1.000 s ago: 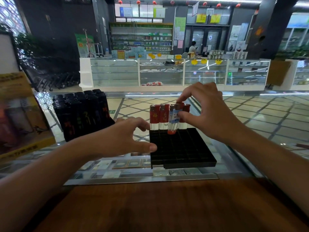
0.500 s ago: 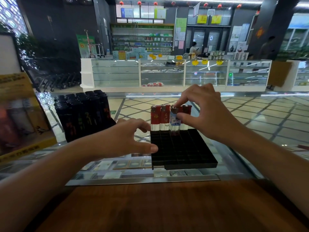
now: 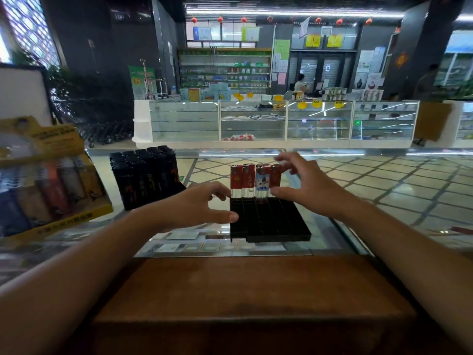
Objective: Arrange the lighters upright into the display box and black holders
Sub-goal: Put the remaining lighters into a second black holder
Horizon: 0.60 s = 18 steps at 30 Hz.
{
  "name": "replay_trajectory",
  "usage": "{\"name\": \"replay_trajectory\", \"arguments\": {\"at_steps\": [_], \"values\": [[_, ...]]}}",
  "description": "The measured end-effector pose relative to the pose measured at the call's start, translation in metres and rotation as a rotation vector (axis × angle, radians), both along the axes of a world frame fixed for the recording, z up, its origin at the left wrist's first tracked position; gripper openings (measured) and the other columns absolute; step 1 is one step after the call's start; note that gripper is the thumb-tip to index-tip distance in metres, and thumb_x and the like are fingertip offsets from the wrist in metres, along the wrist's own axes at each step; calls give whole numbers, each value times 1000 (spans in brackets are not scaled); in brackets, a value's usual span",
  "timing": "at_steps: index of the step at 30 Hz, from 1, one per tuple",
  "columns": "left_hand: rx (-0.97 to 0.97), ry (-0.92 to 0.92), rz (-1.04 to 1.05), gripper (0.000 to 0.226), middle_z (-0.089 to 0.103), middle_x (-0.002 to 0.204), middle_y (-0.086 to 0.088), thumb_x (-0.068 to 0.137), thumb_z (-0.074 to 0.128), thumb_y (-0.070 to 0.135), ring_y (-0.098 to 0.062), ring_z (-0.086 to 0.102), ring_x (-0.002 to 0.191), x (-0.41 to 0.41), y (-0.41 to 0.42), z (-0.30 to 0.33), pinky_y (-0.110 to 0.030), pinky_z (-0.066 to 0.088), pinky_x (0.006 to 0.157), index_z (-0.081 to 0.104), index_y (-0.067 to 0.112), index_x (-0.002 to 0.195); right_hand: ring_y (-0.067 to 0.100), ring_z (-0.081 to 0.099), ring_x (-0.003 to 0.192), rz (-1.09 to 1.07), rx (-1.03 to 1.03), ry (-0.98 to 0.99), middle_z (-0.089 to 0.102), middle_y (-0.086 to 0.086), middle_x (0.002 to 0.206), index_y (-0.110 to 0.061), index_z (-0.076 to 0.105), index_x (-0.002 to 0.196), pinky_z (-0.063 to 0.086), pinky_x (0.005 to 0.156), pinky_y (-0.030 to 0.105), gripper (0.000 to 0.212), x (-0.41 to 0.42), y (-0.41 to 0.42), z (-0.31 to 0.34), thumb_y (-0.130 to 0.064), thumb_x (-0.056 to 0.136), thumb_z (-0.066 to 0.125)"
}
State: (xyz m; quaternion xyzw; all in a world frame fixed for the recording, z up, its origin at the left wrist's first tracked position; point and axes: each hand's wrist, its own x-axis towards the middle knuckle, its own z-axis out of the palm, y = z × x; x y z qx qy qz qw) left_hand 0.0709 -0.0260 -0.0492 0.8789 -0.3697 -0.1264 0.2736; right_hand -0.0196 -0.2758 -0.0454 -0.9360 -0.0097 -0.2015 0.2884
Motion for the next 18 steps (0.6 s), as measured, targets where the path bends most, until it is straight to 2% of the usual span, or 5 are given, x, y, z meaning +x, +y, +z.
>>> {"name": "replay_trajectory", "arguments": {"at_steps": [4,7,9,14,18], "values": [[17,32,38,94,44,147,8,67,61,68,-13,40,133,-19,4,7,-31,37,104,39,25,147,21,45,132,14,148,263,51,4,137,-31,27,150,35,97,33,91,-11,-1,4,-63,74,66],[87,62,54,108,28,159,7,63,61,71,-12,35,135,-42,6,7,-33,31,112,23,28,155,24,28,147,61,141,502,24,2,162,-42,4,154,26,114,40,109,-26,1,7,-78,68,59],[170,-58,68,113,24,163,4,62,62,74,-16,30,143,-55,3,2,-37,29,116,16,32,156,22,20,149,79,28,581,10,-3,166,-46,-4,153,19,120,42,116,-36,4,2,-88,62,55],[87,-158,97,112,25,161,13,61,60,74,-3,28,141,-58,4,-10,-23,27,109,17,35,156,9,35,126,48,-260,429,37,-7,150,-39,11,151,29,109,33,101,-48,19,-6,-79,71,56],[-14,-127,91,114,23,155,32,55,60,75,30,23,119,-50,7,-21,1,22,93,7,46,152,13,28,140,29,-199,366,29,-13,154,-50,-14,146,24,118,36,116,-47,16,-18,-83,64,61]]}}
